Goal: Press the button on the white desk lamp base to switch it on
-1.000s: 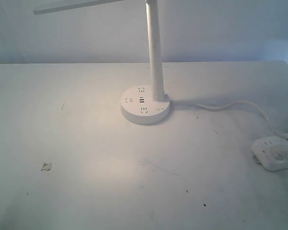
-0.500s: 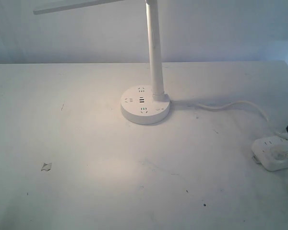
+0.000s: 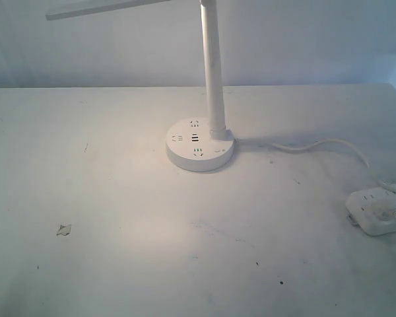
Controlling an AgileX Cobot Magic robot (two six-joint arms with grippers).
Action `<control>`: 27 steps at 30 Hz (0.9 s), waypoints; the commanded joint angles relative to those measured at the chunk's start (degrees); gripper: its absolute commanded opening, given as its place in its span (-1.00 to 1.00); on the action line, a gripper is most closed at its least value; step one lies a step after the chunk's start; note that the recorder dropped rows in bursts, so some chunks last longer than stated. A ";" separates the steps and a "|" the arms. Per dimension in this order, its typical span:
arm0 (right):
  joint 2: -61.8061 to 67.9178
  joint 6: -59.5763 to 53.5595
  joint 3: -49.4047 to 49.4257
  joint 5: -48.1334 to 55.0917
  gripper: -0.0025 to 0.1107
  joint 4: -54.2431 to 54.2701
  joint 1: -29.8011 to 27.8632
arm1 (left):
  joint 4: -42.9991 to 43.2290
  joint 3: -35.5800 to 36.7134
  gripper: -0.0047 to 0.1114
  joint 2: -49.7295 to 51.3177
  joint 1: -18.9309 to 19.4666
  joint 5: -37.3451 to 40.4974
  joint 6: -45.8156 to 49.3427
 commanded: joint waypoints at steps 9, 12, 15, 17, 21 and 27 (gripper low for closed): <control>-0.38 -0.69 0.35 6.49 -0.96 2.41 1.23 | -0.37 -0.16 -0.90 -0.27 0.11 -0.16 -0.04; -0.38 -3.22 0.35 6.49 -0.96 2.41 3.45 | -0.37 -0.16 -0.90 -0.27 0.11 -0.16 -0.04; -0.38 -6.11 0.35 6.49 -0.96 2.30 4.31 | -0.37 -0.16 -0.90 -0.27 0.11 -0.16 -0.04; -0.38 -6.30 0.35 6.39 -0.96 2.30 4.16 | -0.37 -0.16 -0.90 -0.27 0.11 -0.16 -0.04; -0.38 -5.41 0.35 6.77 -0.96 2.42 4.11 | -0.37 -0.16 -0.90 -0.27 0.11 -0.16 -0.04; -0.38 -4.66 0.35 7.13 -0.96 2.68 4.11 | -0.37 -0.16 -0.90 -0.27 0.11 -0.16 -0.04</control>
